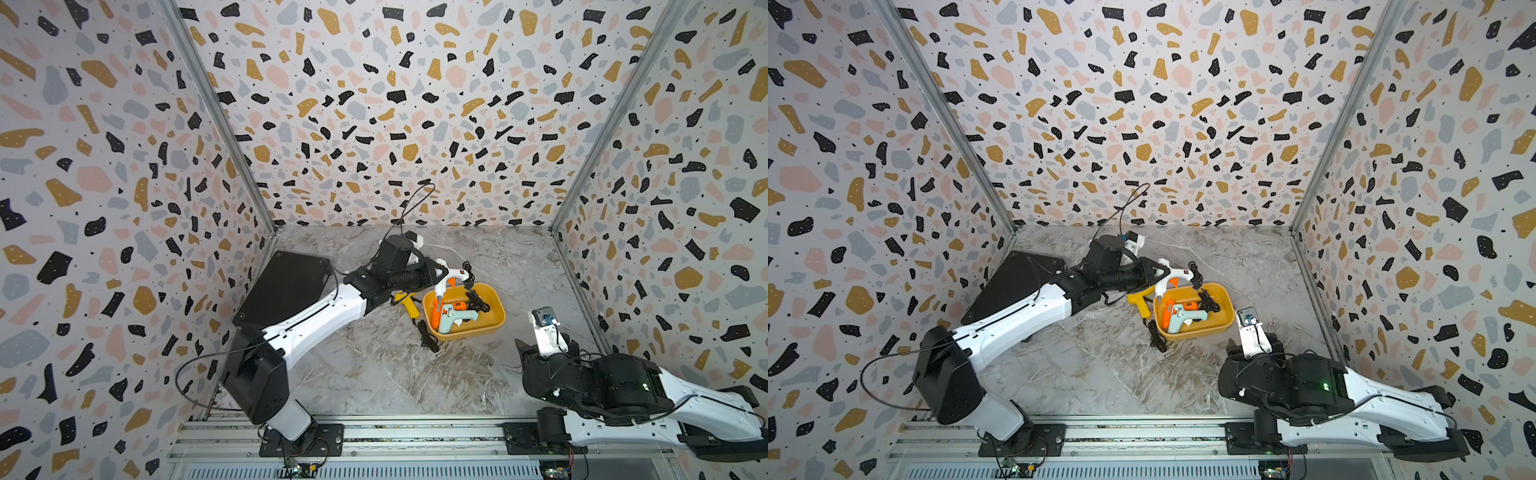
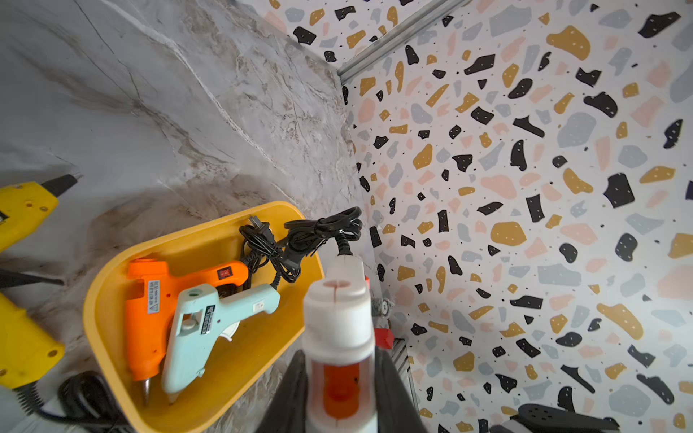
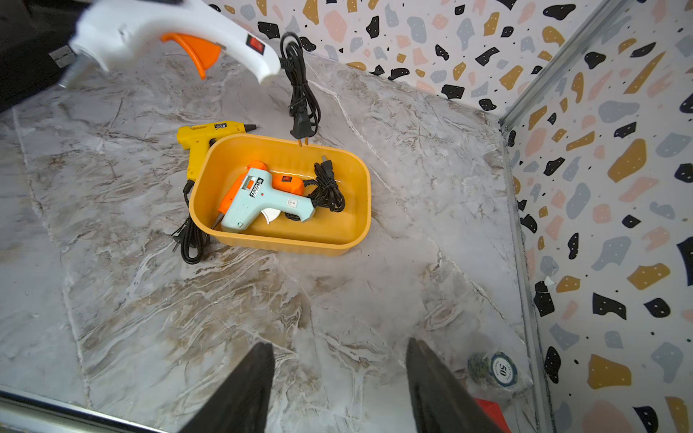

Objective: Put the hot melt glue gun into the storage box
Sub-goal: Place the hot melt adhesive gun in the storage box.

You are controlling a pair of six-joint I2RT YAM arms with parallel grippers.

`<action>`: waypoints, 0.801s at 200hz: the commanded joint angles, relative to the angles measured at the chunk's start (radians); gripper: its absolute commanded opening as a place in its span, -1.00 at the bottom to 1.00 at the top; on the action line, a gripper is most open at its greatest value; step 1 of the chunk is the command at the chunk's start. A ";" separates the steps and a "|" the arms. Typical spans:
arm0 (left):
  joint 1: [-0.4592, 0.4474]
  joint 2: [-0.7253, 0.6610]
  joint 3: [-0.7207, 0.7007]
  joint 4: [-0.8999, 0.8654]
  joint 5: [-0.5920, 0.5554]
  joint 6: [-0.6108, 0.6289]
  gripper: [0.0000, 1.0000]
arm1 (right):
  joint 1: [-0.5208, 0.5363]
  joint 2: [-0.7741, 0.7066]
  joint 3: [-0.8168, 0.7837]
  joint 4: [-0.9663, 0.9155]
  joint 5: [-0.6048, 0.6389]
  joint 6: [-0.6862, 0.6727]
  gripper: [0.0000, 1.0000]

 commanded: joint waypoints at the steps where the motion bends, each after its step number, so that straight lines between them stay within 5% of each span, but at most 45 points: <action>1: 0.005 0.076 0.078 0.173 0.072 -0.079 -1.00 | 0.000 -0.071 -0.019 -0.040 0.061 0.036 0.23; 47: 0.003 0.224 0.142 0.296 0.156 -0.192 -1.00 | -0.002 -0.078 -0.042 -0.042 0.083 0.028 0.25; 112: 0.003 0.327 0.006 0.495 0.222 -0.361 -1.00 | -0.002 -0.043 -0.036 -0.044 0.095 -0.070 0.36; 160: 0.003 0.345 -0.054 0.476 0.230 -0.318 -1.00 | -0.004 -0.113 -0.050 -0.046 0.095 -0.109 0.36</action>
